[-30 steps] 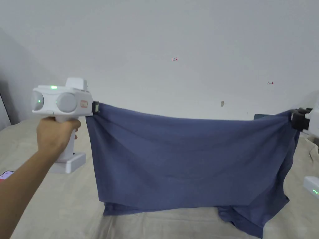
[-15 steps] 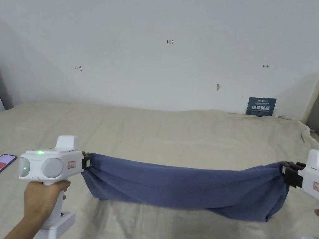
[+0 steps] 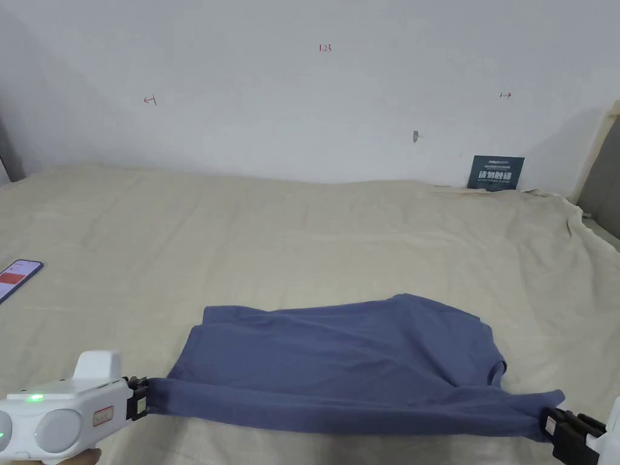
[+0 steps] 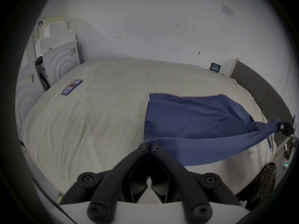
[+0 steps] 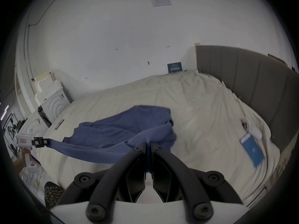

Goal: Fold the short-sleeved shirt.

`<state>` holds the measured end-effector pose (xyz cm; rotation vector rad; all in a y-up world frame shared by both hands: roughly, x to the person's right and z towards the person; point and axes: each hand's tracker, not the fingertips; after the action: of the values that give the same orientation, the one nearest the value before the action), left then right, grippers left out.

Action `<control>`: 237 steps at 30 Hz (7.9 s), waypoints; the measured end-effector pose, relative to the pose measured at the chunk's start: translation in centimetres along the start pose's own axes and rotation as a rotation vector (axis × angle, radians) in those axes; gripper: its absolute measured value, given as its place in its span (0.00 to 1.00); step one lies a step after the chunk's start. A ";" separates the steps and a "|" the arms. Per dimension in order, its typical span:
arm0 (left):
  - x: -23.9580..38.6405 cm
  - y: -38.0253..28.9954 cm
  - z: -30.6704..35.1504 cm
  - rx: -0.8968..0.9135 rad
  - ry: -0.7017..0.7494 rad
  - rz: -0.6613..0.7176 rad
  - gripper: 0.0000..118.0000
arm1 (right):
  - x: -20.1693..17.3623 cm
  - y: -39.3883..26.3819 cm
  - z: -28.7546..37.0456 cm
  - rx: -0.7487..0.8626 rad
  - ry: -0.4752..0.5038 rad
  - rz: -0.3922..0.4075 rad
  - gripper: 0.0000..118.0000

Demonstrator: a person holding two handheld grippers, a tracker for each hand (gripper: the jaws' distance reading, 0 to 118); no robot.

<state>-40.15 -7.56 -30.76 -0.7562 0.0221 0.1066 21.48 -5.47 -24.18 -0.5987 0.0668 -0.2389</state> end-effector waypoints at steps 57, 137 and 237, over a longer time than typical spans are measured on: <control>6.5 0.8 10.5 0.382 0.100 -0.074 0.87 | -8.6 3.3 8.0 0.271 -0.116 0.192 0.73; 0.7 -8.3 2.8 -0.156 -0.007 0.100 0.00 | -0.8 -12.2 -1.0 -0.325 -0.165 0.104 0.03; 0.2 -2.6 -8.3 -0.332 0.070 0.027 0.60 | -5.8 2.2 -0.3 0.129 -0.164 0.192 0.00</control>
<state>-39.48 -15.13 -35.00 -1.0910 0.0824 0.1114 16.22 -2.48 -25.67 -0.4783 -0.0492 -0.0069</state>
